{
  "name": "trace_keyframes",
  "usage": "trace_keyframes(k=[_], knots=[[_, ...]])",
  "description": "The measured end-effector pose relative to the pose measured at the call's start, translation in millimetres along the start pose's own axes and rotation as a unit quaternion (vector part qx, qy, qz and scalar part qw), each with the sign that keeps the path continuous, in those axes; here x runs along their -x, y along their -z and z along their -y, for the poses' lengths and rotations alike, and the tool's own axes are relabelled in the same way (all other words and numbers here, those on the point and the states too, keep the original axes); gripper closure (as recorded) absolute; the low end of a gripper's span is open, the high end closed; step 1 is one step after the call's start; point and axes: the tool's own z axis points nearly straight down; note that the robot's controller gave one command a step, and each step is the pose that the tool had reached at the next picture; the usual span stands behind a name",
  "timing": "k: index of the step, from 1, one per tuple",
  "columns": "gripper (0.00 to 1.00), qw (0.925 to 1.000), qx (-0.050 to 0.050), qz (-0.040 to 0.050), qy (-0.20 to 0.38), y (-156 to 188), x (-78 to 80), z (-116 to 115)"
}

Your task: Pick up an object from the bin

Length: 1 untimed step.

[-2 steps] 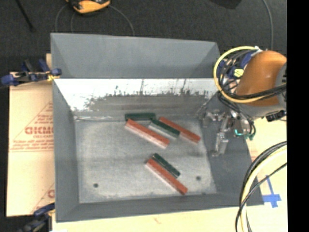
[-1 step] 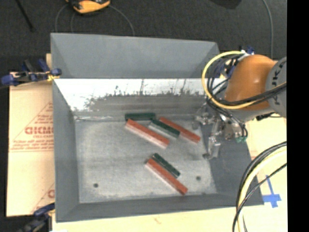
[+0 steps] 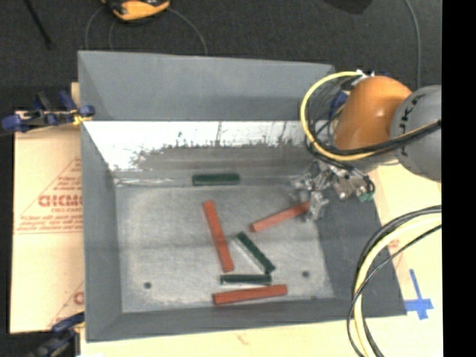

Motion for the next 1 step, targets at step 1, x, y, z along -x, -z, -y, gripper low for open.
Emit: trace_keyframes(k=[1], knots=[[1.00,1.0000,0.000,-0.0002,0.001,-0.2,-0.1,-0.1]])
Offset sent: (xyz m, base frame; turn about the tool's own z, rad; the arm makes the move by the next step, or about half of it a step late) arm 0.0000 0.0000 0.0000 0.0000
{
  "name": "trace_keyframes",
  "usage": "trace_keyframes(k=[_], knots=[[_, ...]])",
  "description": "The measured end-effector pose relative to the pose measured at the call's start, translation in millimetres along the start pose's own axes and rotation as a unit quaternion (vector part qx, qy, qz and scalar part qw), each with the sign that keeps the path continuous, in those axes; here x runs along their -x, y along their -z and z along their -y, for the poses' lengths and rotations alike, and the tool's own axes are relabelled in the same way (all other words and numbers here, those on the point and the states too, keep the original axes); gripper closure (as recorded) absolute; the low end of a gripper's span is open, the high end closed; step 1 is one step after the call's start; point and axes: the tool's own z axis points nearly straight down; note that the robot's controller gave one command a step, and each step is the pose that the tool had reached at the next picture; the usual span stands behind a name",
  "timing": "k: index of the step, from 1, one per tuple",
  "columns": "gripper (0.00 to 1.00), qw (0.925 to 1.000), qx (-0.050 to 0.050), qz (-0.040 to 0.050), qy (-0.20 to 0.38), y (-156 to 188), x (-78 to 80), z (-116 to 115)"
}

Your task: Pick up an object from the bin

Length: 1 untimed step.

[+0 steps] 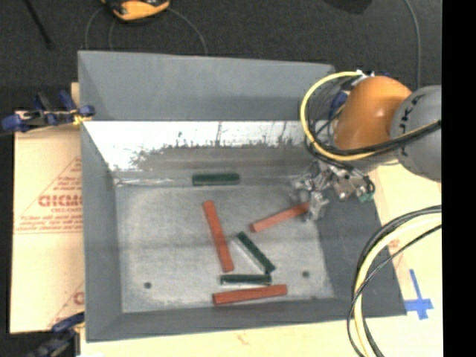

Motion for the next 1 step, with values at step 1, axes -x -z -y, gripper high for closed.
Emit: trace_keyframes(k=[1], knots=[[1.00,1.0000,0.000,0.0000,0.000,0.0,0.0,0.0]])
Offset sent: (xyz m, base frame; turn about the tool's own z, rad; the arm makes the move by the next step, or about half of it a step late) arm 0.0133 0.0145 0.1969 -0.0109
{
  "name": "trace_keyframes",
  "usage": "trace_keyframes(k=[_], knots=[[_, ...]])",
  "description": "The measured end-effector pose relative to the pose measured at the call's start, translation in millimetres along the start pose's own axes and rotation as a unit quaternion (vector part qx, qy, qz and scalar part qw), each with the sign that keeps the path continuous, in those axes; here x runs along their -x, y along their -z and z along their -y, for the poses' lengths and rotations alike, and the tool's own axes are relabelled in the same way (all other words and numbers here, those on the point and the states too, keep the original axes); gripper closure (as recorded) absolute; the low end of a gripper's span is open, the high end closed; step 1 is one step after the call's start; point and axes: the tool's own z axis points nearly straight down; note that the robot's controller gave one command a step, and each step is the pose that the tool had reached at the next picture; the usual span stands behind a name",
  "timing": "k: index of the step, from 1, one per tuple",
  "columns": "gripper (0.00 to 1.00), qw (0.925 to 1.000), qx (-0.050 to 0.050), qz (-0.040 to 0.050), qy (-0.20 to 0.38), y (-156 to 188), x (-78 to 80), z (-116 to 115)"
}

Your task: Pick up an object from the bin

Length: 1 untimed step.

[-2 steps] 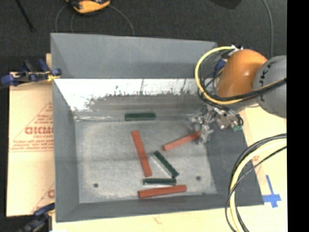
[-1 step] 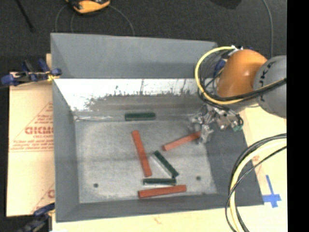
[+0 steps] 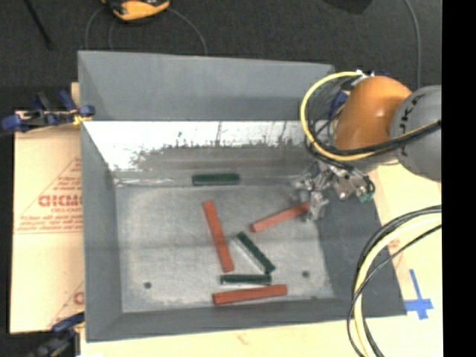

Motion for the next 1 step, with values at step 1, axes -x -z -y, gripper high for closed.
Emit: trace_keyframes(k=[1], knots=[[1.00,1.0000,-0.001,0.0018,0.006,203.9,20.8,-4.8]])
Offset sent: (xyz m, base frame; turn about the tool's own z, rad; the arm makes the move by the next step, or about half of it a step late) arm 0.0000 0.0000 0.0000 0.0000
